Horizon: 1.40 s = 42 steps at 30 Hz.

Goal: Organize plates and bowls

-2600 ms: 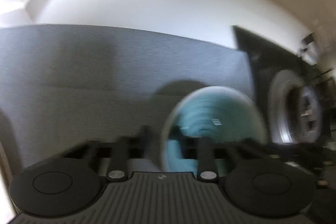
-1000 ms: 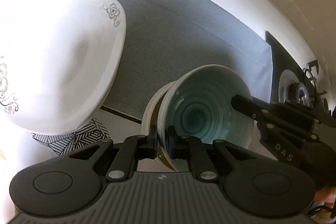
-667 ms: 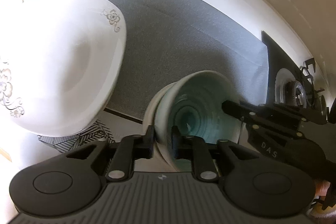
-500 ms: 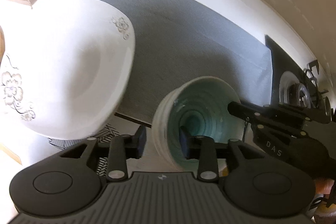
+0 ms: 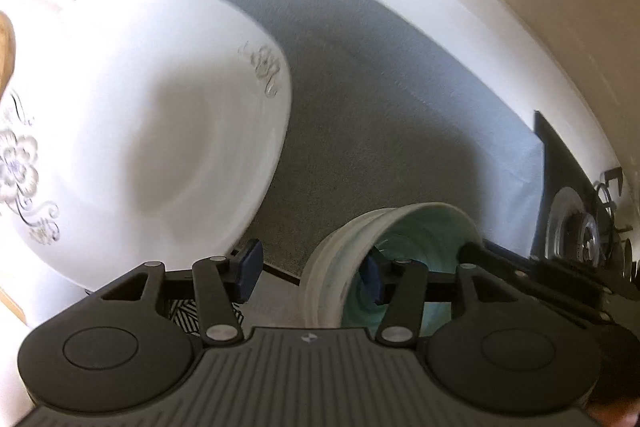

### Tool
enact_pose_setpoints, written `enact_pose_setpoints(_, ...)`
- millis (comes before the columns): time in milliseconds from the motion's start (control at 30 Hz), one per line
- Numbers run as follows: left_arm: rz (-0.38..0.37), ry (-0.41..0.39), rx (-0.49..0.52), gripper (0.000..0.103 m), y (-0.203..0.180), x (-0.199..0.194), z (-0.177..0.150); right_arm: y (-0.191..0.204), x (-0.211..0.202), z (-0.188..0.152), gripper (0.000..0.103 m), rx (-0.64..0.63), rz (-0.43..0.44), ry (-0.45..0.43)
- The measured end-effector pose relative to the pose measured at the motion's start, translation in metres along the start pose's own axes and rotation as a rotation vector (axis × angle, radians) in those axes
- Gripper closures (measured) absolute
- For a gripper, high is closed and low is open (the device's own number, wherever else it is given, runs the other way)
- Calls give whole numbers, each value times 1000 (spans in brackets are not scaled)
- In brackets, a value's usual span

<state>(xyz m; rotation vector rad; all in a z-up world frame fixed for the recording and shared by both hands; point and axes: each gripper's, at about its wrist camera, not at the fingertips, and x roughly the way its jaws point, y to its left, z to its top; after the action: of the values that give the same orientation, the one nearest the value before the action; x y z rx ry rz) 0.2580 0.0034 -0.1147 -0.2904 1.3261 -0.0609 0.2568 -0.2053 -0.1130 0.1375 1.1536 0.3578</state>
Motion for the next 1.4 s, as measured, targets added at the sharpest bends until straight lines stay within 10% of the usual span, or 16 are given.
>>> enact_pose_setpoints(467, -21, 54, -31, 29, 7, 22, 4, -19, -3, 14, 92, 139, 85, 125)
enact_pose_setpoints(733, -15, -74, 51, 21, -7, -13, 0, -2, 1, 15, 89, -8, 47, 56)
enact_pose_setpoints(867, -35, -143, 73, 21, -17, -23, 7, 7, 11, 21, 86, -110, 30, -39)
enact_pose_setpoints(1400, -46, -174, 28, 38, -7, -21, 15, -2, 17, 36, 90, -69, 25, 95)
